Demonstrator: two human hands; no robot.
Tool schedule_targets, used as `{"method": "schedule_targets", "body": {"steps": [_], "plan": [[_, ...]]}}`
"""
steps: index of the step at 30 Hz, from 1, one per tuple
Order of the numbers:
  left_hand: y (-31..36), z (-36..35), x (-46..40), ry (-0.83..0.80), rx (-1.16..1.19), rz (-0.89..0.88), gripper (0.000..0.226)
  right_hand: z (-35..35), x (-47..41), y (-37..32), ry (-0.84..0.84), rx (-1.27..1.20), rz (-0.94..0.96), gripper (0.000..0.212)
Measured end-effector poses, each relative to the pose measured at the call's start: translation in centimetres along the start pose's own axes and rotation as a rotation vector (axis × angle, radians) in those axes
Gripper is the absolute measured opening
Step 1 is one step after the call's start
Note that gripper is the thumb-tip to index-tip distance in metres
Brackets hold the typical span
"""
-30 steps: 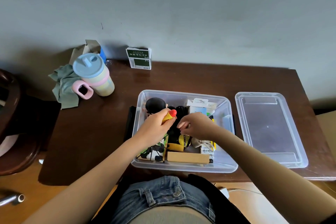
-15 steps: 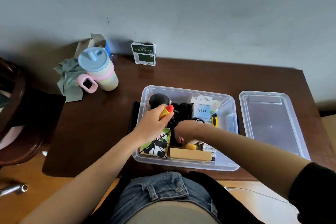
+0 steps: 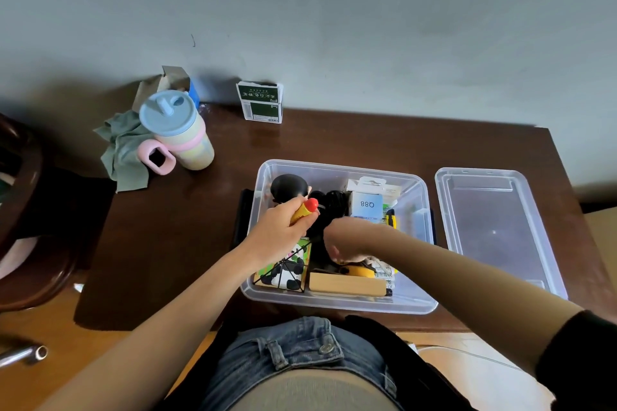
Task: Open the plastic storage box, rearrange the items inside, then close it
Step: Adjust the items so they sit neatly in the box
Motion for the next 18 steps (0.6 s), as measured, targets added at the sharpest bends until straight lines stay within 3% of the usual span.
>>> {"method": "schedule_targets", "body": {"steps": [4,7,13,18], "plan": [[-0.3,-0.6,-0.2,-0.011,0.132,0.058,0.015,4.8,2.7,1.7,0.345,-0.509,0.015,0.021],[0.4,-1.3,-0.7,-0.002,0.169,0.058,0.024,5.3,4.5,2.3,0.445,-0.829,0.034,0.026],[2.2,-3.6,-1.4,-0.056,0.462,0.079,0.018,5.2,6.0,3.4,0.754,-1.167,0.047,0.03],[2.0,-3.7,-2.0,-0.089,0.522,0.11,0.015,4.4,6.4,3.8,0.837,-1.404,0.054,0.026]]}}
Point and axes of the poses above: each hand's wrist, its own x-axis away from the middle knuckle, its own z-axis out of the back of the hand, y = z × x, the point moved 9 cm from there along -x, towards the middle knuckle
